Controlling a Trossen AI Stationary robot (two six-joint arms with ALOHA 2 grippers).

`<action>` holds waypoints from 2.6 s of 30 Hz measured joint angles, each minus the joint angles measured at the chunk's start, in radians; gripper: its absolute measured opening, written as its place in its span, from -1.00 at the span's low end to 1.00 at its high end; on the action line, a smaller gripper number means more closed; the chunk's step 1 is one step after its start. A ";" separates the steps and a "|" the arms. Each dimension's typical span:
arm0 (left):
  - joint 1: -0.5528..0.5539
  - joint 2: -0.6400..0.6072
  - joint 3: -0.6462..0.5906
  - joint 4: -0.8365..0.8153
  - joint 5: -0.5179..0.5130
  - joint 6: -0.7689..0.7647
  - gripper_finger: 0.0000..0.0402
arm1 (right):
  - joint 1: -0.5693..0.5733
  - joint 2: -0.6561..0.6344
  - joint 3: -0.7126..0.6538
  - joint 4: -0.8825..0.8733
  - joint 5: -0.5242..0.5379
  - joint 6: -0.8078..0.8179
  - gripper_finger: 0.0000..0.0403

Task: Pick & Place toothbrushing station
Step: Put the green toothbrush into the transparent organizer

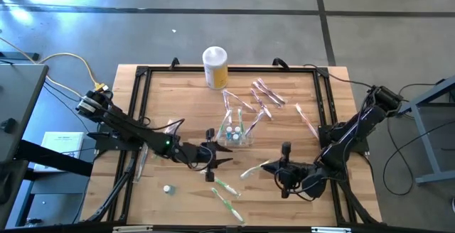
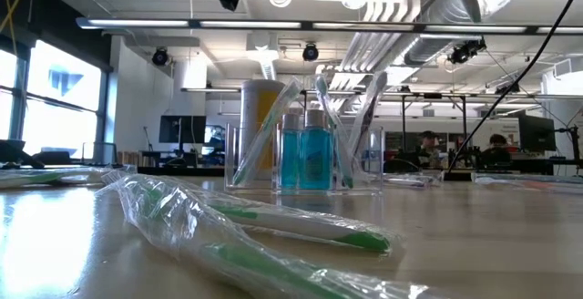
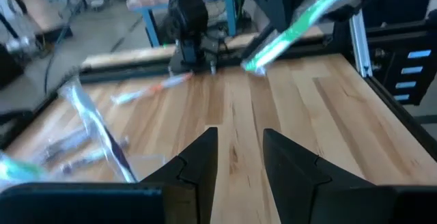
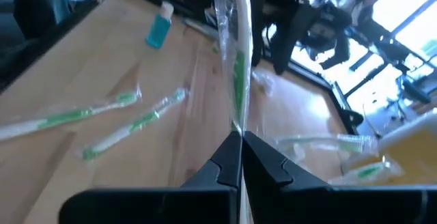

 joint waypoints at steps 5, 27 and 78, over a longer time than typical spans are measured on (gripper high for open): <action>0.000 0.006 0.001 0.036 0.000 0.012 -0.44 | 0.000 0.000 0.000 0.080 -0.001 -0.094 -0.99; 0.000 0.005 0.001 0.128 0.099 0.062 -0.44 | -0.004 0.000 0.000 0.238 -0.071 -0.267 -0.99; 0.008 0.130 0.038 0.460 0.151 0.198 0.25 | -0.175 0.008 0.000 0.350 -0.192 -0.314 -0.99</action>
